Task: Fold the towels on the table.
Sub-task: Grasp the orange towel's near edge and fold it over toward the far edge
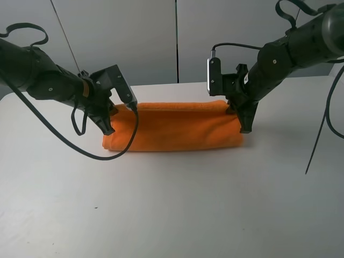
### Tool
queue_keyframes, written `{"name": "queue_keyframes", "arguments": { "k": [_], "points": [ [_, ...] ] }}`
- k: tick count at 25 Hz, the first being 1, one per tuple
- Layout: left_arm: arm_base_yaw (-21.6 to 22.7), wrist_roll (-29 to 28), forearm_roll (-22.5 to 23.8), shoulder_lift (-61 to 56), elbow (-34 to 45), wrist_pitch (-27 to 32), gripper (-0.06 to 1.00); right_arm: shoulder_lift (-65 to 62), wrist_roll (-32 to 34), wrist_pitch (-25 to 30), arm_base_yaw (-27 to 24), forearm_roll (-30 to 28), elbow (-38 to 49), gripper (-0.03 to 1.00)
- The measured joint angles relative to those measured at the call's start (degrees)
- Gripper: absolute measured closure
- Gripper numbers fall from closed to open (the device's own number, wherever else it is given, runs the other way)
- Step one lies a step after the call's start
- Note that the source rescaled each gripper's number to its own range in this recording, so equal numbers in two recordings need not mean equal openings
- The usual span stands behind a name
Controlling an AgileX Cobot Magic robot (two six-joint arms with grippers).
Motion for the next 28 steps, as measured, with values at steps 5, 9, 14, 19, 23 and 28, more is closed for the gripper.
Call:
{"name": "queue_keyframes", "arguments": {
  "k": [5, 9, 14, 19, 23, 28],
  "points": [
    [0.5, -0.6, 0.0, 2.1, 0.0, -0.8, 0.94, 0.5, 0.0, -0.7, 0.0, -0.1, 0.0, 0.97],
    [0.5, -1.1, 0.0, 3.2, -0.1, -1.3, 0.94, 1.6, 0.0, -1.2, 0.0, -0.3, 0.0, 0.97],
    [0.6, -1.2, 0.1, 3.3, -0.3, -1.5, 0.94, 2.1, 0.0, -1.9, 0.0, -0.3, 0.0, 0.96],
    [0.6, -1.3, 0.1, 3.3, -0.4, -1.4, 0.86, 2.1, 0.0, -2.1, -0.1, -0.4, 0.0, 0.78],
    [1.1, -1.3, 0.3, 3.3, -0.4, -0.9, 0.54, 2.1, 0.1, -1.6, -0.7, -0.7, 0.0, 0.52],
    [1.3, -1.3, 0.3, 3.3, -0.4, -0.8, 0.15, 2.1, 0.3, -1.8, -0.7, -1.0, 0.0, 0.24]
  ]
}}
